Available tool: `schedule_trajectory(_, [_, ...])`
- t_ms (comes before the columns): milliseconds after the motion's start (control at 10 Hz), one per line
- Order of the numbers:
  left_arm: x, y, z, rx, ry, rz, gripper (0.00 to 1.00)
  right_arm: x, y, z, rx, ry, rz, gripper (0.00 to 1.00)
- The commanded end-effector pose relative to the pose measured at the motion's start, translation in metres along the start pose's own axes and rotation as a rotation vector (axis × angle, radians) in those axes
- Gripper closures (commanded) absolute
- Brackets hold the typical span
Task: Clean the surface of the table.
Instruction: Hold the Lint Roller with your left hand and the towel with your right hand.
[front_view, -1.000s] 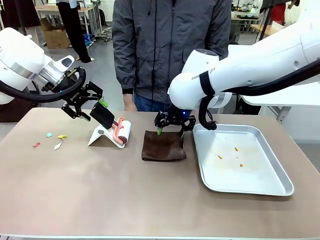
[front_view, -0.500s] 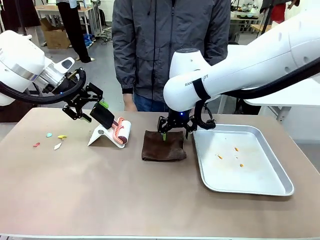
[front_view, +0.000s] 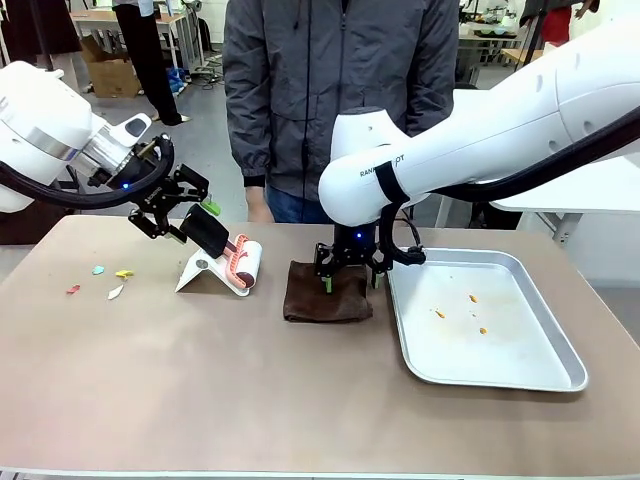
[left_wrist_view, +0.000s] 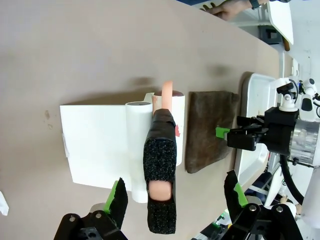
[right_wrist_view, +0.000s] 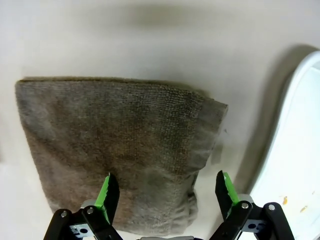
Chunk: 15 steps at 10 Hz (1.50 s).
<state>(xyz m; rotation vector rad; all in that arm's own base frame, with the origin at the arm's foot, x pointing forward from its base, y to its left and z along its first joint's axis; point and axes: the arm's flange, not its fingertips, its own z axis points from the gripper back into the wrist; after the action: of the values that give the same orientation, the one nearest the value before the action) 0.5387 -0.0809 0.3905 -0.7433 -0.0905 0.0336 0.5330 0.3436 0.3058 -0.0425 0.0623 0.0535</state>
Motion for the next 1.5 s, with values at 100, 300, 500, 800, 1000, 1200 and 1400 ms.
schedule_trajectory(100, [-0.003,-0.001,-0.001,-0.021,-0.031,-0.04,0.0,0.003,0.005,-0.002,-0.036,-0.008,-0.047,0.0])
schedule_trajectory(300, [-0.002,0.002,-0.001,-0.018,-0.034,-0.038,0.0,0.005,0.005,-0.003,-0.03,-0.006,-0.063,0.0])
schedule_trajectory(500, [-0.004,0.001,0.0,-0.004,-0.04,-0.047,0.6,0.004,0.003,-0.002,-0.032,-0.02,-0.068,0.6])
schedule_trajectory(800, [-0.004,0.008,0.003,-0.002,-0.056,-0.049,0.65,0.004,0.003,-0.001,-0.015,-0.019,-0.071,0.65])
schedule_trajectory(1000, [-0.005,0.008,0.005,-0.009,-0.065,-0.054,1.0,0.004,0.002,-0.001,-0.011,-0.014,-0.071,1.0])
schedule_trajectory(1200, [-0.005,0.009,0.005,-0.017,-0.07,-0.056,1.0,0.004,0.002,0.0,-0.007,-0.01,-0.07,1.0])
schedule_trajectory(1400, [-0.004,0.007,0.007,-0.023,-0.071,-0.06,1.0,0.005,0.001,0.0,0.008,0.001,-0.073,1.0])
